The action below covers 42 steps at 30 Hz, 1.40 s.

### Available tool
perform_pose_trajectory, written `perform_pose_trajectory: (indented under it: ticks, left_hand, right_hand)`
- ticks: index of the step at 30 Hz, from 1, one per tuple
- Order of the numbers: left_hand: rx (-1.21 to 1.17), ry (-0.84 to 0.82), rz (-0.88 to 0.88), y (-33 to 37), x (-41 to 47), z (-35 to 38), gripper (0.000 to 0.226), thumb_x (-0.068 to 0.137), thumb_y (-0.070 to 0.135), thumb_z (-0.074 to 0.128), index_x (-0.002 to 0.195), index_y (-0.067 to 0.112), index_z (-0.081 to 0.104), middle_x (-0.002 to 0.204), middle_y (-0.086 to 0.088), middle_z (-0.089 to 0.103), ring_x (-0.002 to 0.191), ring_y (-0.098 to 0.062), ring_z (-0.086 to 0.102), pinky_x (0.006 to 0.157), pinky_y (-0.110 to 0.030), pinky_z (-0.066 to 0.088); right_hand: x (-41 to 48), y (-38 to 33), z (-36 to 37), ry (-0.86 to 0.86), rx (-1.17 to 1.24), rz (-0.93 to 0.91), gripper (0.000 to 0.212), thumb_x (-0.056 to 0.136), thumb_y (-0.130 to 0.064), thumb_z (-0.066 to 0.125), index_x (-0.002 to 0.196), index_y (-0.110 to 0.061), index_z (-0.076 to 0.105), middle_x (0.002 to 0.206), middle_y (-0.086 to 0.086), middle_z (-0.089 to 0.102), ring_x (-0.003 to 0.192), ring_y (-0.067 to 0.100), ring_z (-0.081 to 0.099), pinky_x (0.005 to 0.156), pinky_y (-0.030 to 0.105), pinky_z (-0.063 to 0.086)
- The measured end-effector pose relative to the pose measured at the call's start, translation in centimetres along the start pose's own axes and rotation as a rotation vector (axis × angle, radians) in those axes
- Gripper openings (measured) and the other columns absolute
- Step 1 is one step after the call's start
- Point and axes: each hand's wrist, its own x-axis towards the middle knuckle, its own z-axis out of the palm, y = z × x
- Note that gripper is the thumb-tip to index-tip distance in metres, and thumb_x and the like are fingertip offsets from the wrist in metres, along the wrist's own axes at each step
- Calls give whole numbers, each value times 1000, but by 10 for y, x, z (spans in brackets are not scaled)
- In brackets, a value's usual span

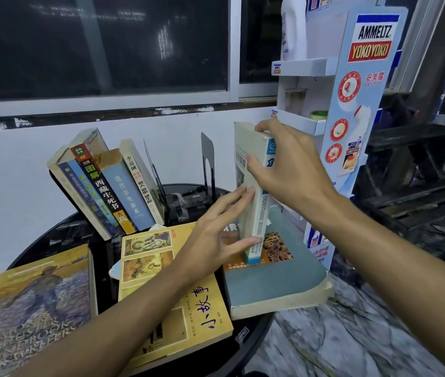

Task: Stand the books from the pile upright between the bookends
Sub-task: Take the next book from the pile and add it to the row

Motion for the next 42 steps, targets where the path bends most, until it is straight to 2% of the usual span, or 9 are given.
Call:
perform_pose_trajectory:
  ticks: [4,8,12,15,20,25,30,34,42]
  left_hand:
    - [22,14,1,2,2,2,85,87,22,80,157,32,33,162,11,30,149,-15,34,90,-29,61]
    - [64,10,-6,4,4,1,86,87,25,81,158,33,33,163,12,30,147,-16,37,94,-34,60]
    - [107,-37,9,0,5,-11,89,85,31,82,159,27,32,162,12,34,147,-10,38,111,-44,48]
    - [124,-38,-37,-5,8,-23,89,86,38,81,159,29,31,159,14,39,145,-7,40,114,-44,45]
    - [302,-80,-127,-20,14,-50,89,86,51,74,160,33,28,160,16,37,146,2,33,120,-42,38]
    - [486,-45,-194,-32,19,-84,90,86,47,75,160,26,28,160,8,38,145,-4,34,123,-37,32]
    - [659,3,-293,-44,25,-128,86,91,41,73,161,22,26,164,3,31,151,-15,28,121,-23,16]
    - [757,6,-370,-44,34,-157,89,92,38,73,162,16,22,168,-4,24,154,-22,23,125,-35,19]
    - [896,7,-496,-48,44,-189,97,91,33,76,162,8,15,170,-12,12,157,-27,13,125,-37,17]
  right_hand:
    - [2,0,-2,19,-26,-11,45,92,-30,65,133,-11,58,116,8,68,101,25,63,84,47,56]
    - [4,-3,-5,38,-38,-15,43,93,-26,65,131,-8,61,113,11,71,98,26,66,81,46,57]
    - [6,-8,-10,30,-42,-41,41,93,-24,67,131,-8,63,113,10,72,97,24,66,82,43,57]
    - [11,-12,-15,37,-25,-56,38,92,-23,68,128,-9,64,112,9,72,96,23,66,82,43,58]
    - [15,-28,-12,35,17,-95,38,92,-23,69,127,-9,64,115,9,72,97,22,66,80,38,60]
    - [25,-39,0,33,38,-122,32,91,-21,67,121,-9,66,108,9,73,94,25,66,77,46,58]
    - [35,-51,13,8,58,-143,38,93,-24,67,128,-10,64,116,8,72,98,22,67,81,37,60]
    - [44,-59,24,6,73,-153,32,92,-22,67,122,-11,66,112,6,73,94,22,66,81,39,58]
    - [63,-70,57,-18,62,-157,32,92,-26,64,122,-13,64,109,6,72,93,23,64,78,43,58]
